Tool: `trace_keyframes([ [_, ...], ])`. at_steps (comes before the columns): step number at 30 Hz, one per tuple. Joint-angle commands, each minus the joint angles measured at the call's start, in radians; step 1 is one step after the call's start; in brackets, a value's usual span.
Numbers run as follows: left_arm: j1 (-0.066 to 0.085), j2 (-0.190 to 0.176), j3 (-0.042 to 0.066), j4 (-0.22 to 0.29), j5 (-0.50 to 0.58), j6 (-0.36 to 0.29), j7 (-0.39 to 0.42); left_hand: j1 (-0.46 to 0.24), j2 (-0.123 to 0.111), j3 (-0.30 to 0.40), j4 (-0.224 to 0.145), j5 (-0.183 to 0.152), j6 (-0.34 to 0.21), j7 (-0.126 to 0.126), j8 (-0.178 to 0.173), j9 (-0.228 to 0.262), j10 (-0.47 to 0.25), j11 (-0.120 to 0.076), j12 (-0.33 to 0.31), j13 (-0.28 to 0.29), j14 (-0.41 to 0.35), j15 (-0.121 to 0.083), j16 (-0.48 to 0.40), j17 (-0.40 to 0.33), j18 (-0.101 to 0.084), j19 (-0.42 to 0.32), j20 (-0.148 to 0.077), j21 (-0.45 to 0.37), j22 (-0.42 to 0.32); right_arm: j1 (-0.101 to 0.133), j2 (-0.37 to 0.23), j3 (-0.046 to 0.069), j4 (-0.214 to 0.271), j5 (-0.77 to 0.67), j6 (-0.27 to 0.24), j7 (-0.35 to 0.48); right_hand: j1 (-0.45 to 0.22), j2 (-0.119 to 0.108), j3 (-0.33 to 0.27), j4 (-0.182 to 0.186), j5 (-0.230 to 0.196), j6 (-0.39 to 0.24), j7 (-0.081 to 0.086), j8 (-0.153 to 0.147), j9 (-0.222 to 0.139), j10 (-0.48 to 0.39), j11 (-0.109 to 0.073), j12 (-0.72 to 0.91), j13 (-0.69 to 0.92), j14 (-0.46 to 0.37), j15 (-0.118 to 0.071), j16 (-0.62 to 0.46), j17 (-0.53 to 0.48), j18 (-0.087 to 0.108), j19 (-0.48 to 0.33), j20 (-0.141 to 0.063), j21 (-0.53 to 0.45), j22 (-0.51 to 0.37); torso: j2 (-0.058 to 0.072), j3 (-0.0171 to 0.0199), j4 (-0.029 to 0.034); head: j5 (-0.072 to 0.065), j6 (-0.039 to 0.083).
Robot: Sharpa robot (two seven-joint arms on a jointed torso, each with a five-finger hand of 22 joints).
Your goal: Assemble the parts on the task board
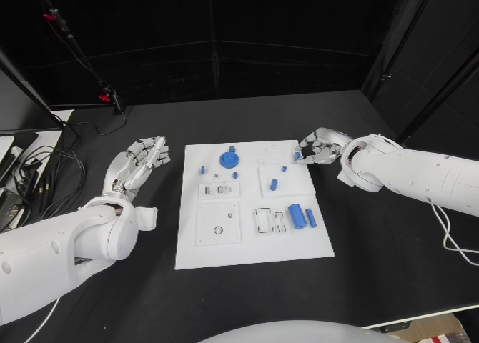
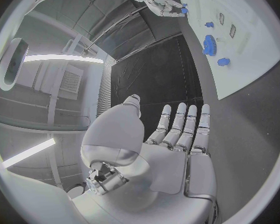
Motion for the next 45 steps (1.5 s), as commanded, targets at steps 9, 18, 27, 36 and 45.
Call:
trace_keyframes([
  [9, 0.001, -0.001, 0.001, 0.003, -0.006, 0.007, 0.185, 0.01, -0.001, -0.006, -0.001, 0.006, 0.007, 0.15, 0.004, -0.002, 0.008, -0.002, 0.003, -0.001, 0.007, 0.003, 0.0, -0.001, 0.008, -0.001, 0.001, 0.004, 0.0, 0.001, 0.011, 0.001, -0.01, -0.017, 0.01, -0.025, 0.012, 0.009, 0.004, -0.007, 0.011, 0.004, -0.001, -0.003, 0.0, 0.104, -0.008, 0.003, 0.263, 0.108, -0.008, 0.002, 0.263, -0.007, 0.104, -0.01, 0.003, 0.263, 0.0, -0.0003, -0.0003, 0.007, -0.003],
  [18, 0.001, -0.002, 0.001, 0.003, -0.006, 0.007, 0.185, 0.01, -0.001, -0.006, -0.001, 0.006, 0.007, 0.15, 0.004, -0.002, 0.008, -0.002, 0.003, -0.001, 0.007, 0.003, 0.0, -0.001, 0.008, -0.001, 0.001, 0.004, 0.0, 0.001, 0.017, 0.001, -0.014, -0.017, 0.012, -0.024, 0.015, 0.016, 0.007, -0.01, 0.012, 0.023, -0.006, 0.004, 0.002, 0.104, -0.012, 0.003, 0.263, 0.108, -0.01, 0.002, 0.263, -0.007, 0.104, -0.012, 0.003, 0.263, 0.0, -0.0006, -0.0003, 0.008, -0.006],
  [27, 0.001, -0.002, 0.001, 0.004, -0.006, 0.007, 0.185, 0.01, -0.001, -0.006, -0.001, 0.006, 0.007, 0.15, 0.004, -0.002, 0.008, -0.002, 0.003, -0.001, 0.007, 0.003, 0.0, -0.001, 0.008, -0.001, 0.001, 0.004, 0.0, 0.001, 0.019, 0.001, -0.015, -0.017, 0.013, -0.031, 0.021, 0.028, 0.015, -0.015, 0.011, 0.085, -0.008, 0.025, 0.008, 0.104, -0.01, 0.003, 0.263, 0.108, -0.011, 0.002, 0.263, -0.007, 0.104, -0.015, 0.003, 0.263, 0.0, -0.0001, 0.0001, 0.012, -0.009],
  [36, 0.001, -0.002, 0.0, 0.004, -0.006, 0.008, 0.184, 0.011, 0.0, -0.007, -0.001, 0.007, 0.008, 0.15, 0.005, -0.002, 0.008, -0.002, 0.003, -0.001, 0.007, 0.003, 0.0, -0.001, 0.008, -0.001, 0.001, 0.005, 0.0, 0.0, 0.021, 0.001, -0.016, -0.017, -0.002, -0.032, 0.029, 0.042, 0.026, -0.022, 0.008, 0.154, -0.005, 0.042, 0.011, 0.104, 0.001, 0.003, 0.263, 0.108, -0.001, 0.002, 0.263, -0.007, 0.104, -0.007, 0.003, 0.263, 0.0, -0.0002, -0.0007, 0.014, -0.009],
  [45, 0.001, -0.002, 0.0, 0.003, -0.006, 0.009, 0.183, 0.011, 0.0, -0.007, -0.001, 0.007, 0.008, 0.15, 0.005, -0.002, 0.008, -0.002, 0.003, -0.001, 0.007, 0.003, 0.0, -0.001, 0.008, 0.0, 0.001, 0.005, 0.001, 0.0, 0.025, 0.001, -0.016, -0.018, -0.062, 0.001, 0.038, 0.05, 0.033, -0.03, 0.011, 0.19, -0.006, 0.048, 0.012, 0.104, 0.001, 0.003, 0.263, 0.108, 0.001, 0.002, 0.263, -0.007, 0.104, -0.004, 0.003, 0.263, 0.0, -0.0002, 0.0005, 0.016, -0.005],
])
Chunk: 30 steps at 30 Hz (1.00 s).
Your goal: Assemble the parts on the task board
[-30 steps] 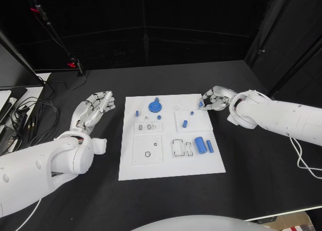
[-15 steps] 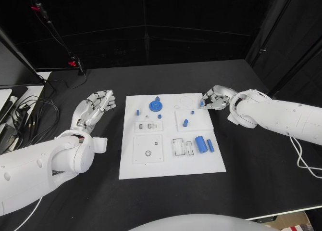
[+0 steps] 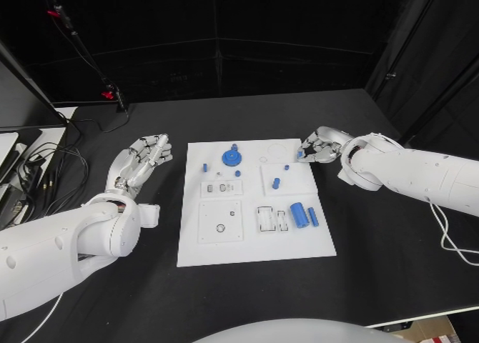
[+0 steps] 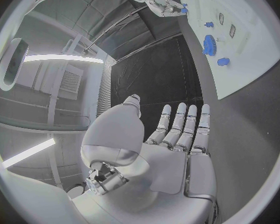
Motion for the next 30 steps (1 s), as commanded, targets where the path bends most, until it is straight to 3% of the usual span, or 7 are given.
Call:
trace_keyframes([
  [1, 0.002, 0.0, 0.001, 0.002, -0.006, 0.008, 0.183, 0.011, 0.0, -0.007, -0.001, 0.007, 0.005, 0.153, 0.005, -0.002, 0.008, -0.002, 0.003, -0.001, 0.004, 0.0, 0.0, -0.001, 0.008, 0.0, 0.001, 0.005, 0.001, 0.0, 0.001, 0.0, 0.002, -0.005, -0.062, 0.037, 0.001, 0.013, 0.006, -0.003, 0.006, 0.008, 0.0, 0.005, 0.002, 0.104, 0.009, 0.003, 0.263, 0.104, 0.004, 0.002, 0.263, -0.007, 0.106, 0.006, 0.003, 0.263, 0.0, -0.0001, 0.0006, 0.003, 0.002],
  [9, 0.002, -0.002, 0.001, 0.004, -0.006, 0.008, 0.183, 0.011, 0.0, -0.007, -0.001, 0.007, 0.006, 0.153, 0.005, -0.002, 0.008, -0.002, 0.003, -0.001, 0.004, 0.0, 0.0, -0.001, 0.008, -0.001, 0.001, 0.005, 0.0, 0.001, -0.001, 0.0, 0.018, 0.019, -0.184, 0.116, 0.004, 0.012, 0.008, -0.007, 0.008, 0.017, 0.003, 0.005, 0.002, 0.104, 0.011, 0.003, 0.263, 0.104, 0.005, 0.002, 0.263, -0.007, 0.106, 0.006, 0.003, 0.263, -0.001, -0.0005, 0.0002, 0.015, 0.005],
  [14, 0.002, -0.003, 0.001, 0.004, -0.006, 0.007, 0.182, 0.011, 0.0, -0.007, -0.001, 0.007, 0.006, 0.153, 0.005, -0.002, 0.008, -0.002, 0.003, -0.001, 0.004, 0.0, 0.0, -0.001, 0.008, -0.001, 0.001, 0.005, 0.0, 0.002, -0.015, 0.001, 0.057, 0.045, -0.21, 0.122, 0.004, 0.014, 0.01, -0.008, 0.01, 0.025, 0.006, 0.006, 0.002, 0.104, 0.013, 0.003, 0.263, 0.104, 0.006, 0.002, 0.263, -0.007, 0.106, 0.007, 0.003, 0.263, -0.003, -0.0012, 0.0012, 0.018, 0.008],
  [20, 0.002, 0.0, 0.001, 0.002, -0.006, 0.005, 0.182, 0.011, 0.0, -0.007, -0.001, 0.007, 0.006, 0.153, 0.005, -0.002, 0.008, -0.002, 0.003, -0.001, 0.004, 0.0, 0.0, -0.001, 0.008, -0.001, 0.001, 0.005, 0.0, 0.005, -0.024, 0.002, 0.134, 0.058, -0.196, 0.09, 0.005, 0.015, 0.011, -0.008, 0.012, 0.029, 0.008, 0.005, 0.002, 0.104, 0.014, 0.003, 0.263, 0.104, 0.007, 0.002, 0.263, -0.007, 0.106, 0.007, 0.003, 0.263, -0.001, -0.0015, -0.0012, 0.031, 0.008],
  [25, 0.002, 0.003, 0.0, 0.002, -0.006, 0.006, 0.182, 0.011, 0.0, -0.007, -0.001, 0.007, 0.006, 0.153, 0.005, -0.002, 0.008, -0.002, 0.003, -0.001, 0.004, 0.0, 0.0, -0.001, 0.008, -0.001, 0.001, 0.005, 0.0, 0.006, -0.015, 0.002, 0.2, 0.042, -0.161, 0.047, 0.007, 0.016, 0.014, -0.011, 0.017, 0.03, 0.009, 0.002, 0.0, 0.104, 0.016, 0.003, 0.263, 0.104, 0.007, 0.002, 0.263, -0.007, 0.106, 0.008, 0.003, 0.263, 0.0, -0.0003, 0.0019, 0.044, 0.008],
  [30, 0.002, 0.003, 0.0, 0.0, -0.006, 0.006, 0.181, 0.011, 0.001, -0.008, -0.001, 0.007, 0.006, 0.153, 0.005, -0.002, 0.009, -0.002, 0.004, -0.001, 0.005, 0.0, 0.0, -0.001, 0.008, -0.001, 0.001, 0.005, 0.0, 0.007, 0.011, 0.003, 0.249, 0.012, -0.135, 0.005, 0.008, 0.016, 0.015, -0.012, 0.022, 0.032, 0.01, 0.001, -0.001, 0.104, 0.017, 0.003, 0.263, 0.104, 0.008, 0.002, 0.263, -0.007, 0.106, 0.009, 0.003, 0.263, 0.0, 0.0001, 0.0005, 0.068, 0.004],
])
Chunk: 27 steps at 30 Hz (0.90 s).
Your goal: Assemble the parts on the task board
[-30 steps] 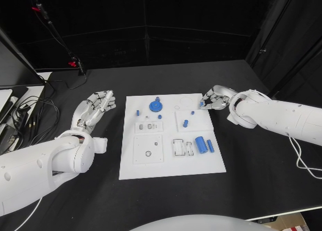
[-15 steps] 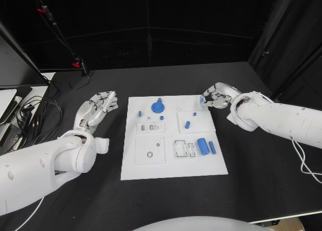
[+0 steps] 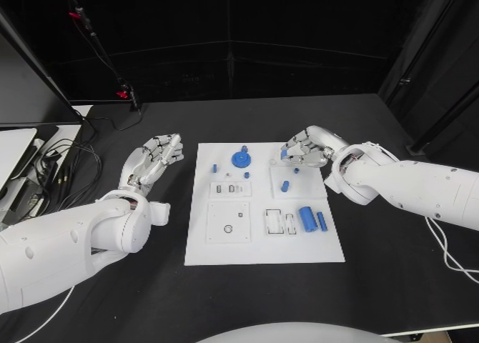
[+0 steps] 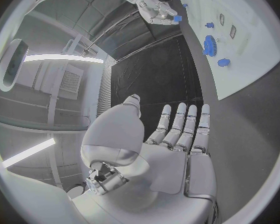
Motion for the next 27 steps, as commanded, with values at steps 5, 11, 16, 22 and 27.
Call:
trace_keyframes([
  [5, 0.002, 0.003, 0.0, -0.001, -0.006, 0.006, 0.181, 0.011, 0.001, -0.005, 0.002, 0.003, 0.006, 0.153, 0.005, -0.001, 0.006, 0.001, 0.004, -0.001, 0.005, 0.0, 0.0, -0.001, 0.008, -0.001, 0.001, 0.005, 0.0, 0.006, 0.046, 0.002, 0.048, -0.051, 0.043, -0.094, 0.002, 0.012, 0.003, 0.001, 0.006, 0.011, 0.001, -0.002, -0.001, 0.104, 0.01, 0.003, 0.263, 0.104, 0.008, 0.002, 0.263, -0.007, 0.106, 0.009, 0.003, 0.263, 0.001, 0.0003, 0.0003, 0.031, -0.006],
  [11, 0.002, 0.006, 0.0, -0.002, -0.006, 0.007, 0.18, 0.012, 0.001, -0.006, 0.002, 0.003, 0.006, 0.153, 0.005, -0.002, 0.006, 0.001, 0.004, -0.001, 0.005, 0.0, 0.0, -0.001, 0.008, -0.002, 0.001, 0.005, 0.0, 0.009, 0.095, 0.002, 0.066, -0.08, 0.073, -0.15, -0.005, 0.012, 0.002, 0.003, -0.001, 0.015, 0.007, -0.005, -0.003, 0.104, 0.015, 0.003, 0.263, 0.104, 0.011, 0.002, 0.263, -0.007, 0.106, 0.011, 0.003, 0.263, 0.001, -0.0007, 0.0001, 0.045, -0.014],
  [16, 0.002, 0.008, 0.0, -0.002, -0.006, 0.004, 0.18, 0.012, 0.001, -0.006, 0.002, 0.003, 0.006, 0.153, 0.005, -0.002, 0.006, 0.001, 0.004, -0.001, 0.005, 0.0, 0.0, -0.001, 0.008, -0.001, 0.001, 0.005, 0.0, 0.009, 0.127, 0.002, 0.08, -0.107, 0.09, -0.202, -0.005, 0.012, 0.002, 0.003, -0.001, 0.015, 0.007, -0.005, -0.003, 0.104, 0.015, 0.003, 0.263, 0.104, 0.011, 0.002, 0.263, -0.007, 0.106, 0.011, 0.003, 0.263, 0.001, -0.0002, 0.0018, 0.048, -0.019],
  [22, 0.002, 0.008, 0.0, 0.0, -0.006, 0.004, 0.18, 0.012, 0.001, -0.006, 0.002, 0.003, 0.006, 0.153, 0.005, -0.002, 0.006, 0.001, 0.004, -0.001, 0.005, 0.0, 0.0, -0.001, 0.008, -0.001, 0.001, 0.005, 0.0, 0.009, 0.167, 0.002, 0.095, -0.138, 0.108, -0.279, -0.002, 0.013, 0.004, -0.001, 0.002, 0.017, 0.008, -0.007, -0.004, 0.104, 0.016, 0.003, 0.263, 0.104, 0.012, 0.002, 0.263, -0.007, 0.106, 0.012, 0.003, 0.263, 0.001, 0.0008, 0.0003, 0.054, -0.024],
  [27, 0.002, 0.008, 0.0, 0.0, -0.006, 0.004, 0.18, 0.012, 0.001, -0.006, 0.002, 0.003, 0.006, 0.153, 0.005, -0.002, 0.006, 0.001, 0.004, -0.001, 0.005, 0.0, 0.0, -0.001, 0.008, -0.001, 0.001, 0.005, 0.0, 0.008, 0.193, 0.002, 0.101, -0.153, 0.127, -0.337, -0.001, 0.012, 0.005, -0.002, 0.003, 0.017, 0.008, -0.008, -0.004, 0.104, 0.016, 0.003, 0.263, 0.104, 0.012, 0.002, 0.263, -0.007, 0.106, 0.012, 0.003, 0.263, 0.001, 0.0008, -0.0002, 0.054, -0.027],
])
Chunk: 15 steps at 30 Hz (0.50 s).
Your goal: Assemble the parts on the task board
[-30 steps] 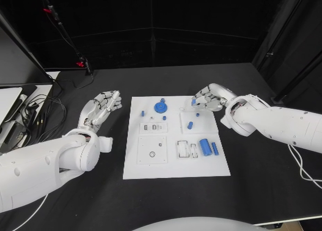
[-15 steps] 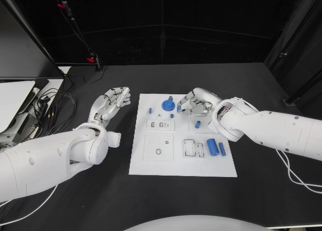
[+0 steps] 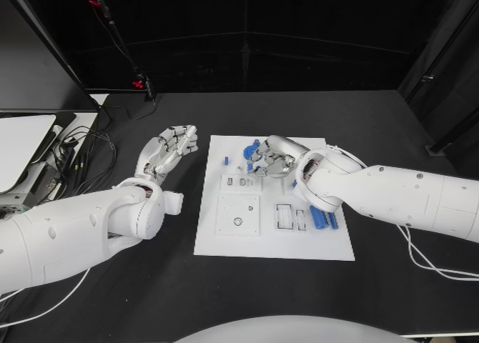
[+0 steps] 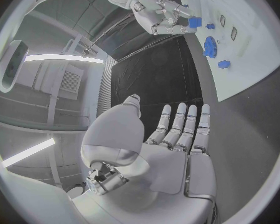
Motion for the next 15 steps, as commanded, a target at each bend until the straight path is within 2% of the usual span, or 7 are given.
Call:
trace_keyframes([
  [1, 0.002, 0.001, 0.001, 0.002, -0.006, 0.004, 0.179, 0.012, 0.001, -0.006, 0.002, 0.003, 0.006, 0.153, 0.005, -0.001, 0.005, 0.002, 0.004, -0.001, 0.005, 0.0, 0.0, -0.001, 0.008, -0.001, 0.001, 0.005, 0.0, 0.001, 0.016, 0.001, 0.006, -0.046, 0.04, -0.101, 0.003, 0.005, 0.006, -0.001, 0.005, 0.008, 0.0, 0.004, 0.001, 0.104, 0.009, 0.003, 0.263, 0.104, 0.005, 0.002, 0.264, -0.007, 0.105, 0.006, 0.003, 0.263, 0.0, 0.0004, -0.0008, 0.0, -0.002],
  [15, 0.002, 0.001, 0.001, 0.003, -0.006, 0.004, 0.179, 0.013, 0.002, -0.006, 0.002, 0.005, 0.007, 0.153, 0.005, -0.001, 0.006, 0.002, 0.004, -0.001, 0.005, 0.0, 0.0, -0.001, 0.008, -0.002, 0.001, 0.005, 0.0, -0.012, 0.054, 0.0, -0.01, -0.08, 0.027, -0.163, 0.0, 0.002, 0.006, -0.003, 0.008, 0.006, 0.004, -0.001, -0.001, 0.104, 0.013, 0.003, 0.263, 0.104, 0.006, 0.002, 0.264, -0.007, 0.105, 0.007, 0.003, 0.263, 0.0, 0.0004, -0.0009, -0.002, -0.006],
])
